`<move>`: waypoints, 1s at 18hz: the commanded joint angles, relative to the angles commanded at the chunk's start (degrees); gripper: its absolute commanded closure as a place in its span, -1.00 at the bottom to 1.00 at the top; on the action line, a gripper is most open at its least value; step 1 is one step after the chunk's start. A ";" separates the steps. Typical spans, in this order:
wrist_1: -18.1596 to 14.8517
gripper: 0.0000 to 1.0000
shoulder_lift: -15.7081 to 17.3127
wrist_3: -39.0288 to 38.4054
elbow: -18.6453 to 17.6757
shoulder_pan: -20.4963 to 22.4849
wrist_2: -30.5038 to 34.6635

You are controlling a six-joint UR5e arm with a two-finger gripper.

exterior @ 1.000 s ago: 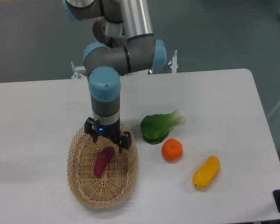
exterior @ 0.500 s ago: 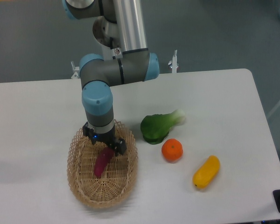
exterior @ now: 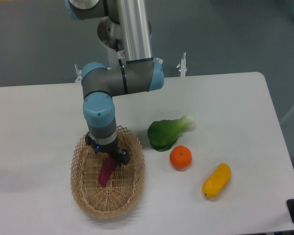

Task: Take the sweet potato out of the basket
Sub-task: 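Lower the gripper onto the purple sweet potato and close on it, then lift the purple sweet potato up out of the basket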

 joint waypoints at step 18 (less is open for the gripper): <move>0.00 0.23 0.79 2.19 0.27 0.09 0.10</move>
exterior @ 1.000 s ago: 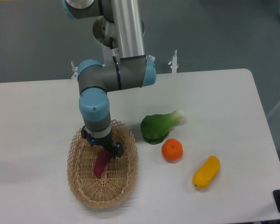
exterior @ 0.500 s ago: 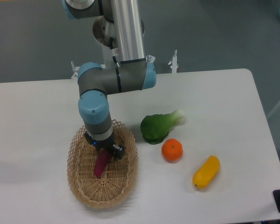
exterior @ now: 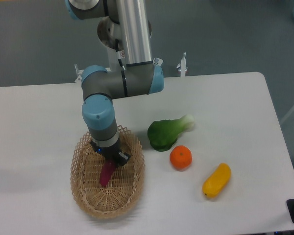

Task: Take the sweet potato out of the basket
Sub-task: 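Lift the purple sweet potato up out of the basket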

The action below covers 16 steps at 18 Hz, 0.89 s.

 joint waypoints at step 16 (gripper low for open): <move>-1.67 0.35 6.50 6.32 3.42 5.00 -0.79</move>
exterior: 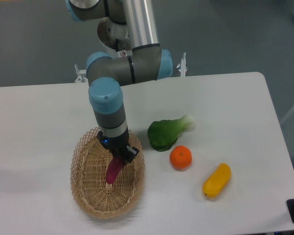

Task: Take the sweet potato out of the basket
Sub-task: 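Lift the purple sweet potato up out of the basket, then carry the held sweet potato away from the basket past the orange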

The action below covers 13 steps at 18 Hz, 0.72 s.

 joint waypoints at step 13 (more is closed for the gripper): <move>-13.09 0.35 5.19 28.29 6.07 22.23 -5.01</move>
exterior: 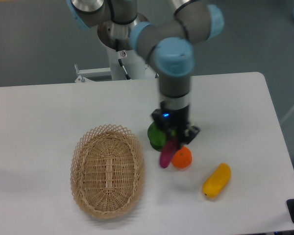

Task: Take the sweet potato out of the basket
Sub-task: 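Carry the held sweet potato away from the basket past the orange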

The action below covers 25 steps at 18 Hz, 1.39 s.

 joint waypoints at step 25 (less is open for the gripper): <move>-1.32 0.35 -0.09 6.70 2.38 4.06 -0.35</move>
